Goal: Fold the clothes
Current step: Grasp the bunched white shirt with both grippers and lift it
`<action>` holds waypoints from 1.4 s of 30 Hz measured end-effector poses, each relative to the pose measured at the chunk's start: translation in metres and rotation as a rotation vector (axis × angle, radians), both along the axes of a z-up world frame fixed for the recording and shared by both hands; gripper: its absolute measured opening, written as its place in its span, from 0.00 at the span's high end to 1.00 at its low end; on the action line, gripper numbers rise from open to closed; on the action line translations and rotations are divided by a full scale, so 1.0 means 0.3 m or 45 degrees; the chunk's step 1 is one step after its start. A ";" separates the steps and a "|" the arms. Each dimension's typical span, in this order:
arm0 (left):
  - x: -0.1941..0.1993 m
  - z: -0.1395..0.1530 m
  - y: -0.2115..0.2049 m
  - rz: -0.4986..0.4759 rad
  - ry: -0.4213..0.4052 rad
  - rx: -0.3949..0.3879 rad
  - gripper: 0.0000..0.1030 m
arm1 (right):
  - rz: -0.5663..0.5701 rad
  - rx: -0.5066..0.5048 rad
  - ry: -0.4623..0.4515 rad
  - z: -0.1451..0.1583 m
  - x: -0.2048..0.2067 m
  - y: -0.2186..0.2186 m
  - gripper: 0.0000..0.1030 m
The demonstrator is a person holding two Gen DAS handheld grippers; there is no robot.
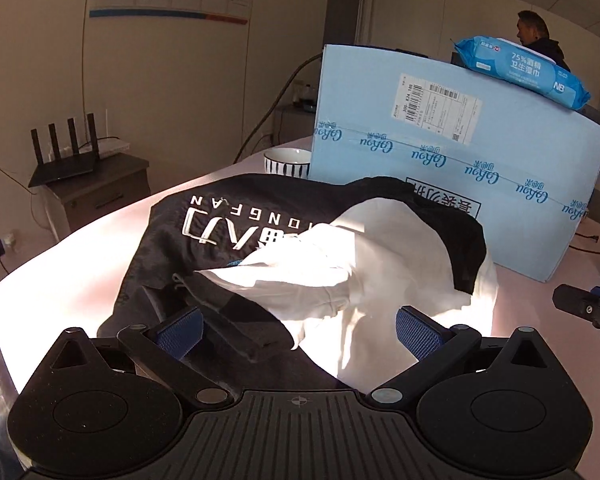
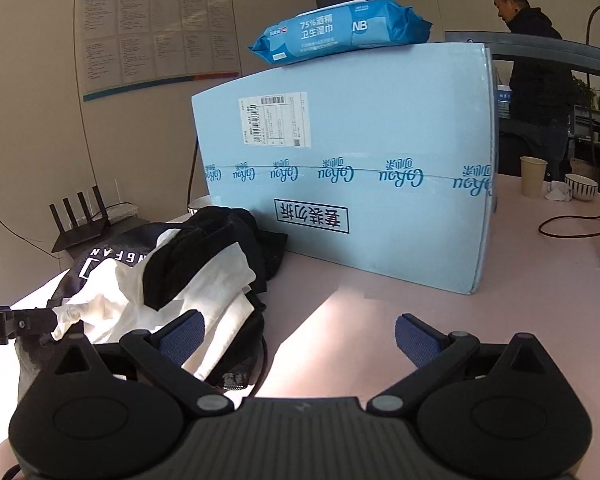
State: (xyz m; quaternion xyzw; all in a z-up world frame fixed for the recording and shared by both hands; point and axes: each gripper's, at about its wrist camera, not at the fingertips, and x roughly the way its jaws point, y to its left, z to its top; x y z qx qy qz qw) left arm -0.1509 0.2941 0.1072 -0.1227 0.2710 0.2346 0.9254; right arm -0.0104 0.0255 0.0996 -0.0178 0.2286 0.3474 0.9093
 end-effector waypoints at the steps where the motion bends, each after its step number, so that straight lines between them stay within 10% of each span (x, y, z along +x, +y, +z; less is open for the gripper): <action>1: 0.000 -0.002 0.023 0.008 0.014 -0.009 0.00 | 0.025 0.003 -0.002 0.012 0.007 0.032 0.00; 19: 0.112 -0.175 0.065 0.004 0.240 0.067 0.00 | 0.093 -0.141 0.081 -0.062 0.113 0.343 0.00; 25: 0.129 -0.181 0.088 0.004 0.156 0.053 0.04 | 0.139 -0.202 0.059 -0.090 0.109 0.382 0.27; 33: 0.154 -0.176 0.067 -0.081 0.088 0.112 0.74 | 0.220 -0.211 0.043 -0.097 0.102 0.402 0.61; 42: 0.116 -0.093 0.027 -0.134 -0.050 0.292 0.89 | 0.234 -0.009 0.086 -0.079 0.104 0.308 0.79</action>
